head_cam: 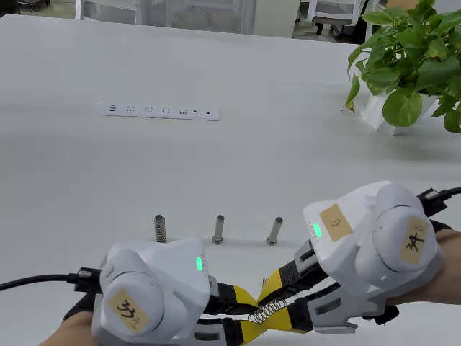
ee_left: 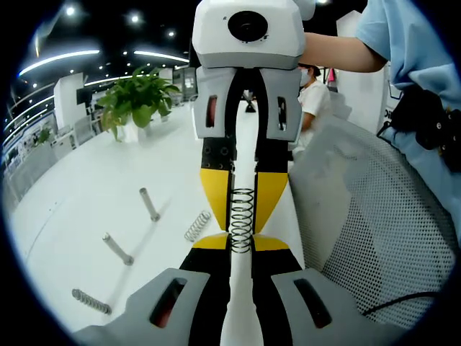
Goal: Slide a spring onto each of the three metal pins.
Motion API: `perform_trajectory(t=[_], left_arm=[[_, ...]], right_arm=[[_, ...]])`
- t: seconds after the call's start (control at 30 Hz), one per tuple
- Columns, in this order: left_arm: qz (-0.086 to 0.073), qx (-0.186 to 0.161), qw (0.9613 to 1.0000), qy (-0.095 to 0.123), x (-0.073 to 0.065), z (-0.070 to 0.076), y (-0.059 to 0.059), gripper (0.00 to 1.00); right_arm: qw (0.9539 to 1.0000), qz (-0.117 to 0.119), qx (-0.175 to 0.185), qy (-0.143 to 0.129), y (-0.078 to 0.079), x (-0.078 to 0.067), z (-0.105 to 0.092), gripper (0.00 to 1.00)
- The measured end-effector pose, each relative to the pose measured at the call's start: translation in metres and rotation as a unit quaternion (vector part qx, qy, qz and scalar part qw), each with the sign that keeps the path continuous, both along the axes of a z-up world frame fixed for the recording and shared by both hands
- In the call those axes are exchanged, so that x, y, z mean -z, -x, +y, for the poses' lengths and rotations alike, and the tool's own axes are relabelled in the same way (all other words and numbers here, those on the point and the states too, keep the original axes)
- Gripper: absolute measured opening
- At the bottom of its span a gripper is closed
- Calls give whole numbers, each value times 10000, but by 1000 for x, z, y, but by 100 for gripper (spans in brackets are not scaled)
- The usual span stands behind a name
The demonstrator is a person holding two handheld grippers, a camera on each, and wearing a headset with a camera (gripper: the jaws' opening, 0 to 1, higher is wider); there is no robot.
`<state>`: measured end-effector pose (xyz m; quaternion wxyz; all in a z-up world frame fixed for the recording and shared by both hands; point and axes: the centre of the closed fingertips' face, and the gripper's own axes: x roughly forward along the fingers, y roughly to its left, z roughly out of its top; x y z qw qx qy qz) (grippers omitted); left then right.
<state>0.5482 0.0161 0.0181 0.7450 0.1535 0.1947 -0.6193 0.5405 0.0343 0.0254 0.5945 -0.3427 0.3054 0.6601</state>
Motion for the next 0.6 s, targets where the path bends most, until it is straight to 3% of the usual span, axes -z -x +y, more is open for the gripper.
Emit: perform_trajectory(t=[0.6], left_arm=[[40, -59, 10000, 36, 0, -1, -2, 6]], right_arm=[[9999, -31, -85, 50, -1, 1, -1, 8]])
